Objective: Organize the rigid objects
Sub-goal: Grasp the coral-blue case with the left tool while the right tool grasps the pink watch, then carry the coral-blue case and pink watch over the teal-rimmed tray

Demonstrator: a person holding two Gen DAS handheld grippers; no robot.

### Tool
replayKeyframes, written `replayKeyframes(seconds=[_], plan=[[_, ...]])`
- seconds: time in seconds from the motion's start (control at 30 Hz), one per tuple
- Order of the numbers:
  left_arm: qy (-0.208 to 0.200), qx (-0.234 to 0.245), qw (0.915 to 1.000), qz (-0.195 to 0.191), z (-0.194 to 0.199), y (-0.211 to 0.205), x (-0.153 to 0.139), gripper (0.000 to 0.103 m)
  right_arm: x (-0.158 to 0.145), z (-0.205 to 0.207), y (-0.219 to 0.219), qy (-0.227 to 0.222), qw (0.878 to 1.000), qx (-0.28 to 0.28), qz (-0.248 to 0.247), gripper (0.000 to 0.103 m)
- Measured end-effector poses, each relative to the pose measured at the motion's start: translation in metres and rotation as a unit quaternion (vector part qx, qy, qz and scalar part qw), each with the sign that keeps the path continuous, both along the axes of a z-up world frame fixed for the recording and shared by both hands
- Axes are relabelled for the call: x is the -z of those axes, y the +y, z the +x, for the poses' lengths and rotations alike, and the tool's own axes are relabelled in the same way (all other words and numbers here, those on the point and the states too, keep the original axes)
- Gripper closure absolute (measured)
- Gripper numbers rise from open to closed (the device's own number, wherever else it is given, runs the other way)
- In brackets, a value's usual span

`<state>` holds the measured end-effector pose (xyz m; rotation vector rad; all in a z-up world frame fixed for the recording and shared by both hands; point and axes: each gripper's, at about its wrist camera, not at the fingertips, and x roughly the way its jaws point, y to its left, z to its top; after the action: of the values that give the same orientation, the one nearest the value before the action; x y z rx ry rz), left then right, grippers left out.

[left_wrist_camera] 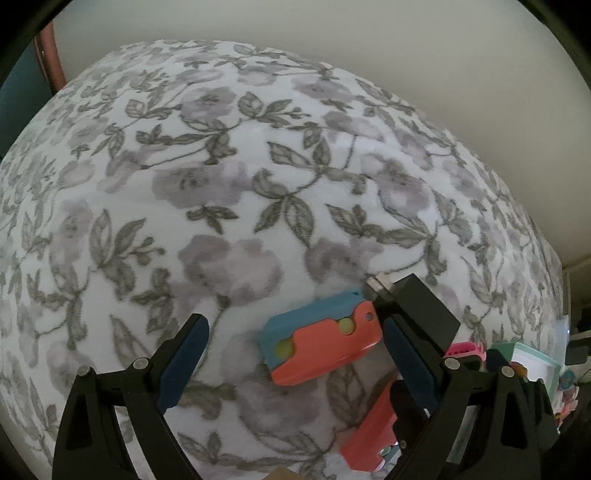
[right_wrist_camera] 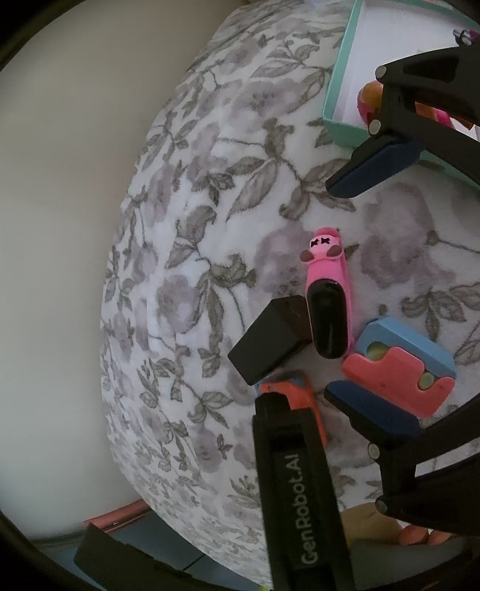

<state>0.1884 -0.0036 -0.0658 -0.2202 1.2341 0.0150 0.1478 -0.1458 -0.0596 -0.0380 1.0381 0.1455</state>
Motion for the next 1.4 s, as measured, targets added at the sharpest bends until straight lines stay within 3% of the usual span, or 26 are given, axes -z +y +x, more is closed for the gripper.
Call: replayKeyframes(seconds=[0.27, 0.43, 0.77, 0.87, 1.4], plan=[[0.006, 0.019, 0.9998, 0.005, 0.010, -0.011, 0.008, 0.008, 0.004, 0.005, -0.003, 0.005, 1.000, 0.003, 0.010, 0.003], [0.018, 0.021, 0.9996, 0.004, 0.017, -0.014, 0.017, 0.008, 0.007, 0.009, -0.002, 0.007, 1.000, 0.002, 0.017, 0.009], [0.028, 0.021, 0.9994, -0.006, 0.016, -0.016, 0.021, 0.011, 0.008, 0.010, -0.003, 0.013, 0.999, 0.000, 0.041, 0.032], [0.022, 0.018, 0.9996, -0.006, 0.015, -0.014, 0.017, 0.028, 0.007, 0.010, -0.002, 0.014, 0.999, -0.001, 0.039, 0.033], [0.022, 0.002, 0.9996, -0.018, -0.009, 0.003, 0.001, 0.029, -0.007, -0.009, -0.014, 0.011, 0.999, 0.015, 0.046, 0.033]])
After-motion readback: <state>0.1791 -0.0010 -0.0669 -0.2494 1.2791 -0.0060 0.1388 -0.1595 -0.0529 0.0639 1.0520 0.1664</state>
